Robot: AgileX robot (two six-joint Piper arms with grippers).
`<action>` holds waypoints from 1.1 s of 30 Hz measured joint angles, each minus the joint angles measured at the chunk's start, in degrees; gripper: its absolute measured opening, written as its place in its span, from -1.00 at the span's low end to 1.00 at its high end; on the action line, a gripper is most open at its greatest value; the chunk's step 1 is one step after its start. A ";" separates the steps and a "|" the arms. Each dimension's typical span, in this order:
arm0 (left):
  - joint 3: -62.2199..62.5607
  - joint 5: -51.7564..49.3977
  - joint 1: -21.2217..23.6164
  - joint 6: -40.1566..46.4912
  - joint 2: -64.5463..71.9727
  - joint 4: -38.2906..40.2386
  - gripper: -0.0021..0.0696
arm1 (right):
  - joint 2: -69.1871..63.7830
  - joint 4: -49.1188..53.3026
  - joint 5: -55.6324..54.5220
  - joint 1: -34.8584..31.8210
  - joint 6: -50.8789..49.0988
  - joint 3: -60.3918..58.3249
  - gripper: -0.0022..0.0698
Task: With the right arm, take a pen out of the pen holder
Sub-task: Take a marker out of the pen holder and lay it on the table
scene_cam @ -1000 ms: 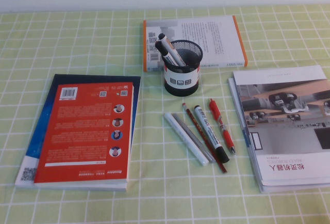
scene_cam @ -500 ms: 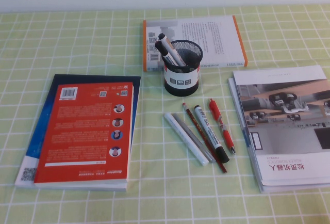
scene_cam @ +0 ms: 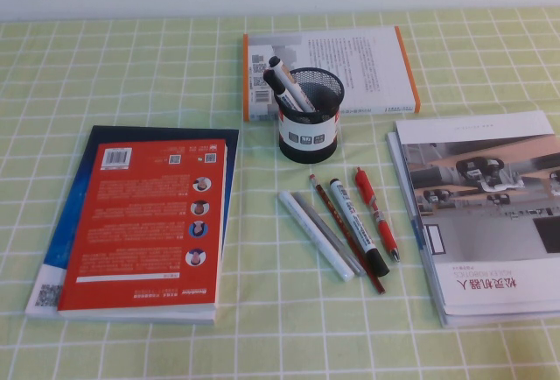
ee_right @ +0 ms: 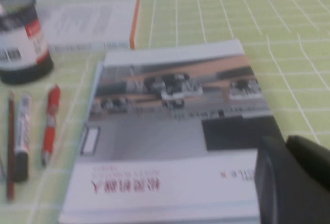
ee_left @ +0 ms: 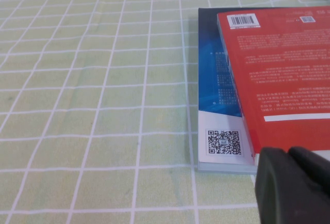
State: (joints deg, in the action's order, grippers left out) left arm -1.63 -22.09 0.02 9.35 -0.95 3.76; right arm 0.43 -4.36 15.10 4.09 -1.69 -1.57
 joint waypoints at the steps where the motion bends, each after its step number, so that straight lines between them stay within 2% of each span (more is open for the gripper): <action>1: 0.00 0.00 0.00 0.00 0.00 0.00 -0.96 | 0.00 -1.78 -1.57 0.00 0.00 0.00 -0.97; 7: 0.00 0.00 0.00 0.00 0.00 0.00 -0.96 | 0.00 -10.83 -11.19 0.00 0.00 0.00 -0.97; 17: 0.00 0.00 0.00 0.00 0.00 0.00 -0.96 | 0.00 -20.76 -12.72 0.00 -0.11 0.00 -0.97; 23: 0.00 0.00 0.00 0.00 0.00 0.00 -0.96 | -2.02 -22.15 -4.55 0.00 -0.11 2.78 -0.97; 28: 0.00 0.00 0.00 0.00 0.00 0.00 -0.96 | -13.55 -22.15 0.96 0.00 0.49 11.58 -0.97; 33: 0.00 0.00 0.00 0.00 0.00 0.00 -0.96 | -27.86 -22.48 5.37 0.00 6.24 21.17 -0.97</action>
State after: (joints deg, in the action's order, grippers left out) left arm -1.63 -22.09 0.02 9.35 -0.95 3.76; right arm -27.43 -26.84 20.47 4.09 4.55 19.60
